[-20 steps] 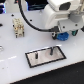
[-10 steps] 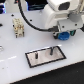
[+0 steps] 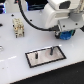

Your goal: Insert the blue gear onto the right peg, followed by the red gear

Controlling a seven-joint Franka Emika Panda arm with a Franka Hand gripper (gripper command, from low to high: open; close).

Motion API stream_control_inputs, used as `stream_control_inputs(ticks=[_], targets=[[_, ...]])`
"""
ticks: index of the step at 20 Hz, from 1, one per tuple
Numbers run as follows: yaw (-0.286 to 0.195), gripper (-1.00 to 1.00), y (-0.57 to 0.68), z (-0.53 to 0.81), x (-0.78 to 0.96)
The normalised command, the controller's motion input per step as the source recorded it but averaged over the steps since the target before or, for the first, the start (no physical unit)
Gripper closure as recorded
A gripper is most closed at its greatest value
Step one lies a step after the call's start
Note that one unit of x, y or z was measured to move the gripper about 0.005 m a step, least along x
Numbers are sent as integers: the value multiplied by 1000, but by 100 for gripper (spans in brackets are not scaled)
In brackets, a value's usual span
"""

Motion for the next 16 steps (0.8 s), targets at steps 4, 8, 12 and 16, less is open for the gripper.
stream_control_inputs(ticks=[4, 8, 12, 16], targets=[[0, 100, -148, 442, 324], [0, 100, -157, 449, 347], [0, 100, -264, 401, 392], [0, 100, -304, 405, 541]])
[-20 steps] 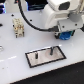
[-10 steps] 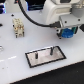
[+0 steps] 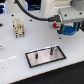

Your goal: Insert the blue gear onto the right peg, followed by the red gear

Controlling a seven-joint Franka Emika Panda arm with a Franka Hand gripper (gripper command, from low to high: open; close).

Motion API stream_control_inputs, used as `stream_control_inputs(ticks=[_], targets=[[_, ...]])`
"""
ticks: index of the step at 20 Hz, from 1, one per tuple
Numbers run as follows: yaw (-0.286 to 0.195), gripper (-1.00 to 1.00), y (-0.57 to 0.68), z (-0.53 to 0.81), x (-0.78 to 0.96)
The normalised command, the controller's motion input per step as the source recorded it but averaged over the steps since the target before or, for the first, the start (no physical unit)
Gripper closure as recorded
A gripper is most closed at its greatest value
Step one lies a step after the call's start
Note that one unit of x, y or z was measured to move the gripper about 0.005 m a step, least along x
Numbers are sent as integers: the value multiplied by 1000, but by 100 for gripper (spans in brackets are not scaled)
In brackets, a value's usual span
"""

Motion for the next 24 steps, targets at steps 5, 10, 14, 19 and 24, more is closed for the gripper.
stream_control_inputs(ticks=[5, 10, 14, 19, 24], targets=[[0, 100, -344, 364, 632], [0, 100, -363, 280, 631], [0, 100, -339, 209, 626], [0, 100, -325, 127, 602], [0, 100, -285, 2, 454]])
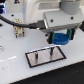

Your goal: Insert the blue gear onto the right peg, followed by the red gear

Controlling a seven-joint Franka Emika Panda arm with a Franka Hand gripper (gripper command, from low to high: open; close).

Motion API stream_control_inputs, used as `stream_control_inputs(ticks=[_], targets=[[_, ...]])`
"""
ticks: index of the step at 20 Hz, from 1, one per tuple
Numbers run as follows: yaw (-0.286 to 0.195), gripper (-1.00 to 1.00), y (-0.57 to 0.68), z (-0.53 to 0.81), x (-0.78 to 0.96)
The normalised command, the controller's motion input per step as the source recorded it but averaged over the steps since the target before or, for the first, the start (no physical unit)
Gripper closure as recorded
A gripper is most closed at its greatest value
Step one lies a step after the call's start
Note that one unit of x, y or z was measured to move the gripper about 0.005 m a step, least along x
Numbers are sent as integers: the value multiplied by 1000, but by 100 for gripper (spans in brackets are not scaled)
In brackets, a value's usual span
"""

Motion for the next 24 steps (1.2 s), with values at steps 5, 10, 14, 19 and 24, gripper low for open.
stream_control_inputs(ticks=[5, 10, 14, 19, 24], targets=[[0, 100, -204, -81, 329], [0, 100, -74, -100, 177], [0, 100, -68, -141, 132], [0, 100, -18, -227, 62], [0, 100, 1, -249, 148]])
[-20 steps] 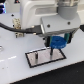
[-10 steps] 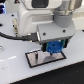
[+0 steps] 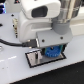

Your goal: Insert the blue gear onto the right peg, followed by the red gear

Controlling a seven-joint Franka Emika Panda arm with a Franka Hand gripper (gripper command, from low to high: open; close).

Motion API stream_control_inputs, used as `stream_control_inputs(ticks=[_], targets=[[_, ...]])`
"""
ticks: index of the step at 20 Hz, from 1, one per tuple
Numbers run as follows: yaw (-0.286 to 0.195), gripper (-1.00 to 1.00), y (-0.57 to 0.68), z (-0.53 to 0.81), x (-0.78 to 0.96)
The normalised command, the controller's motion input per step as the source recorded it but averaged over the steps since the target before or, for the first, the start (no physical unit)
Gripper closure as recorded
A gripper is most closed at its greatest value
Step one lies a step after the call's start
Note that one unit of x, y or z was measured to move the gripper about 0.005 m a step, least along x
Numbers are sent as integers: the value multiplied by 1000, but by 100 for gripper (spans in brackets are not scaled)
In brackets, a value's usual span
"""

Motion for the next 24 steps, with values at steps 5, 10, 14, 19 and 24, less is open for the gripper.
stream_control_inputs(ticks=[5, 10, 14, 19, 24], targets=[[0, 100, 27, -130, 88], [0, -100, 82, 105, 8], [0, -100, 120, 413, -65], [0, -100, 101, 456, -199], [0, -100, 189, 243, -499]])
